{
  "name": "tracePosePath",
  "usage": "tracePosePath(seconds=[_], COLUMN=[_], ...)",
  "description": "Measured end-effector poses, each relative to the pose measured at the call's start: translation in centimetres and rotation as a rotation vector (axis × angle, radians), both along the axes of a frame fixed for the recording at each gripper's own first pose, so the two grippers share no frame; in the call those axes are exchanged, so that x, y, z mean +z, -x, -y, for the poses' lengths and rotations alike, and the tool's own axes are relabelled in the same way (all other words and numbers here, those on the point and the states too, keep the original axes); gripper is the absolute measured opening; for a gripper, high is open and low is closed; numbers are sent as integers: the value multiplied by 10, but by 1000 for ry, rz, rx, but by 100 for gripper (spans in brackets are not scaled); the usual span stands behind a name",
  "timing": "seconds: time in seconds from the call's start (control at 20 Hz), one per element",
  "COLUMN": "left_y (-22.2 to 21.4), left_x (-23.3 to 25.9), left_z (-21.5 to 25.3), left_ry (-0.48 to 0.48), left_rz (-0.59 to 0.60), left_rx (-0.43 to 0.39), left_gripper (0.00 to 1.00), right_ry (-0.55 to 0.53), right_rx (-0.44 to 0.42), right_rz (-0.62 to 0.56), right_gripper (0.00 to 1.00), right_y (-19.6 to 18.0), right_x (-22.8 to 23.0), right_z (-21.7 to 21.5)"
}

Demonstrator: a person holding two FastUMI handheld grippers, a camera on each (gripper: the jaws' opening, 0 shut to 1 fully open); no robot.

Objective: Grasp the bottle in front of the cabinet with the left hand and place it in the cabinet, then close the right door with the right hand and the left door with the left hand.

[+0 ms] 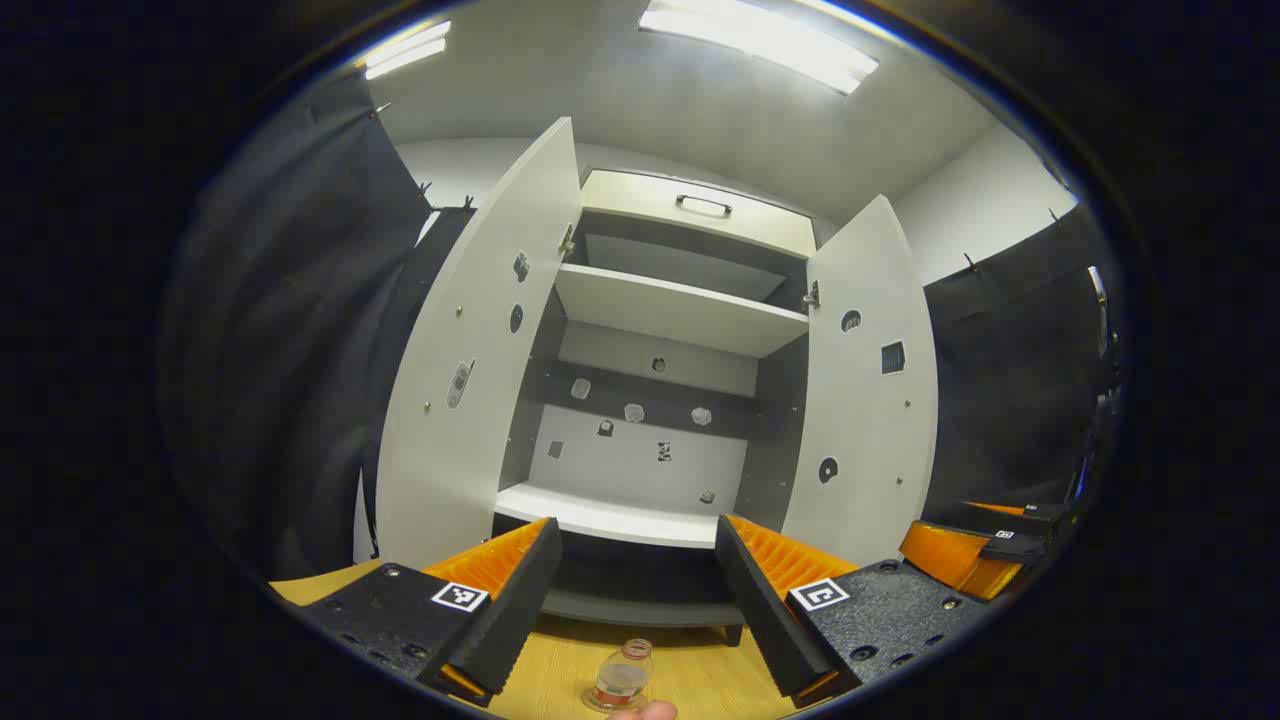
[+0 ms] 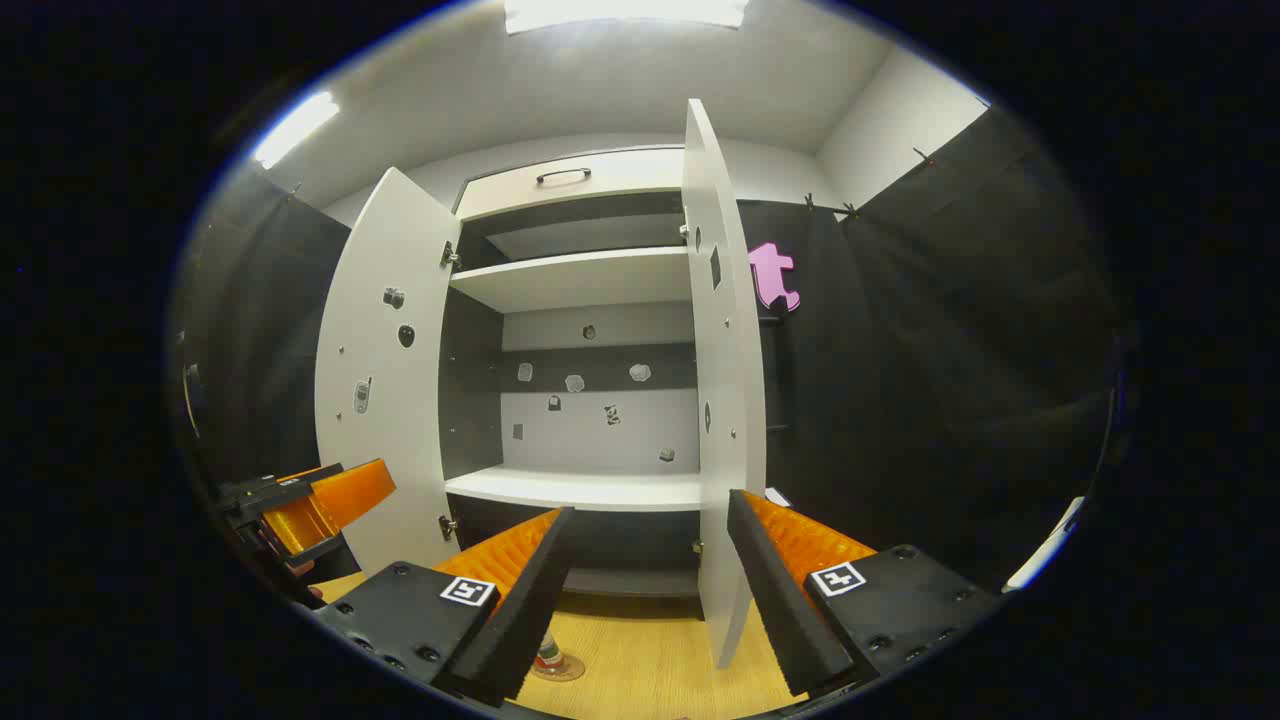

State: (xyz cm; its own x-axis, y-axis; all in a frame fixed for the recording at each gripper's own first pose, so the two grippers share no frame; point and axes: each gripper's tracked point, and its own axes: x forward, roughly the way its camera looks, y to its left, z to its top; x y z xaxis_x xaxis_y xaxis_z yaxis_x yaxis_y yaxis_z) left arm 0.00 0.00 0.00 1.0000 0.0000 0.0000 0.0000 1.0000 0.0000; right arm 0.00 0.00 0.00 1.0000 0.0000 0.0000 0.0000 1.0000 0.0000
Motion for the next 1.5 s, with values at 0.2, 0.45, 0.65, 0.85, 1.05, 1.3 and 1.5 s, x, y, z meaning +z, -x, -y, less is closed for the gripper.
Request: tracePosePath(seconds=[0.2,0.45,0.65,0.85,1.05,1.3,1.5], left_y=[2,7,8,3,-18,-46,-52], left_x=[-2,3,4,-1,-35,-125,-217], left_z=[-3,-7,-11,-18,-12,2,-2], left_ry=[-21,-50,-63,-97,-90,-128,-129], left_rz=[4,18,15,5,-61,-129,-241], left_rx=[8,32,51,82,77,35,47], left_gripper=[94,94,94,94,94,95,95], right_ry=[3,-18,-26,-35,-48,-35,-26], right_rx=[-2,1,8,9,12,-7,-25], right_rz=[1,-15,-23,-33,-51,-72,-99], right_gripper=[98,98,98,98,98,98,98], right_y=[2,2,0,0,1,0,-1], right_x=[-6,-13,-20,-28,-35,-45,-56], right_z=[3,12,13,16,18,25,29])
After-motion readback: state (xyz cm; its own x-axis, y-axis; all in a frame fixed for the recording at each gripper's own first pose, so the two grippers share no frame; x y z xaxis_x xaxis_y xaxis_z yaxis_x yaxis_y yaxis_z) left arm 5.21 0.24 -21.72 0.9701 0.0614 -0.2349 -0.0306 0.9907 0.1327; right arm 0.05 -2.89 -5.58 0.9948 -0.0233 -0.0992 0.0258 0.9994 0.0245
